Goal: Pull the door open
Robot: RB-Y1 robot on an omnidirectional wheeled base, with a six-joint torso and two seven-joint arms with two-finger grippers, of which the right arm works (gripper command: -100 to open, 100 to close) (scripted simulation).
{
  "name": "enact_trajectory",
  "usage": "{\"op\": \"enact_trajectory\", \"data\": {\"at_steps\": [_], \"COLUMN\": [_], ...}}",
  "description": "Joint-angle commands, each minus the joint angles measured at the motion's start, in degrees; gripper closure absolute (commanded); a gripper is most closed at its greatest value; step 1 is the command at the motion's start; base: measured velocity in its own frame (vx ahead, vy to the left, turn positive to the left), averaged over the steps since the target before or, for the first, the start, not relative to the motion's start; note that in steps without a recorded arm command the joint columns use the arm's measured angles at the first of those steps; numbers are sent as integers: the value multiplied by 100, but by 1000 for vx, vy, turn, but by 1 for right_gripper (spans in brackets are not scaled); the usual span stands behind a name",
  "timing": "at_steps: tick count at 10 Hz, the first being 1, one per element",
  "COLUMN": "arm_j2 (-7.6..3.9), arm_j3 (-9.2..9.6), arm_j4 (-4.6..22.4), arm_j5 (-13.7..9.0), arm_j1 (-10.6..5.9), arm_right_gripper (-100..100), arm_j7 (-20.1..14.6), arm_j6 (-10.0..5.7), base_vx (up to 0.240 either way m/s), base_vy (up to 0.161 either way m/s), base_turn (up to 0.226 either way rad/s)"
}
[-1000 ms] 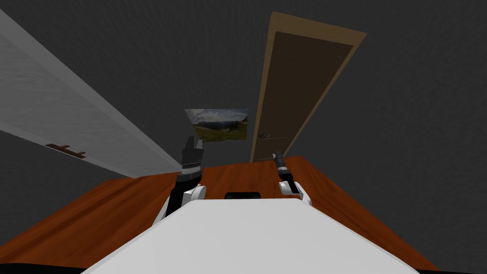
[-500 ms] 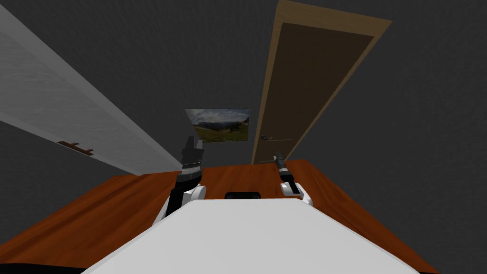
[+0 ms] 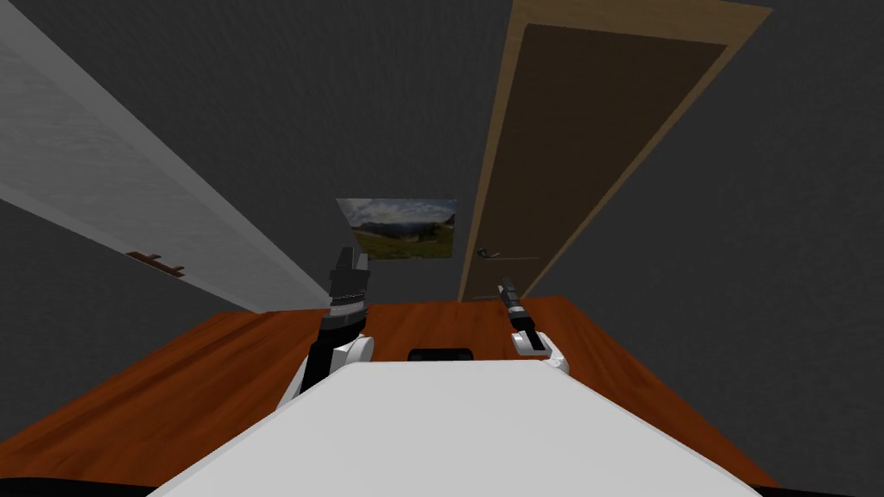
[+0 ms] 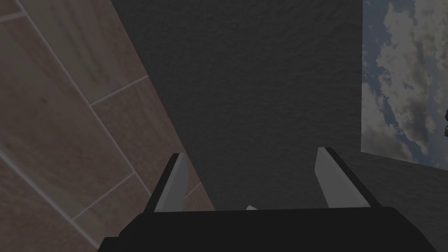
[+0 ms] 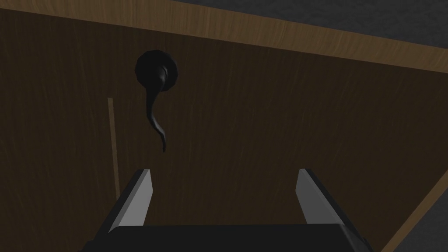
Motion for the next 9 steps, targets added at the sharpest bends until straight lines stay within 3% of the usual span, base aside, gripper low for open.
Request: {"op": "enact_trajectory", "data": {"at_steps": [1,9], "arm_j2": [-54,-268], "arm_j3": [-28,-147], "arm_j4": [200,1208], "arm_j5": [24,133], "arm_j1": [-50,-382], "arm_right_gripper": [-100,-100], "arm_j7": [-84,-402], "arm_j6": [-56,-305], "base_vx": [89,88], "base_vy": [-52,-42], "base_turn": [65,67]}}
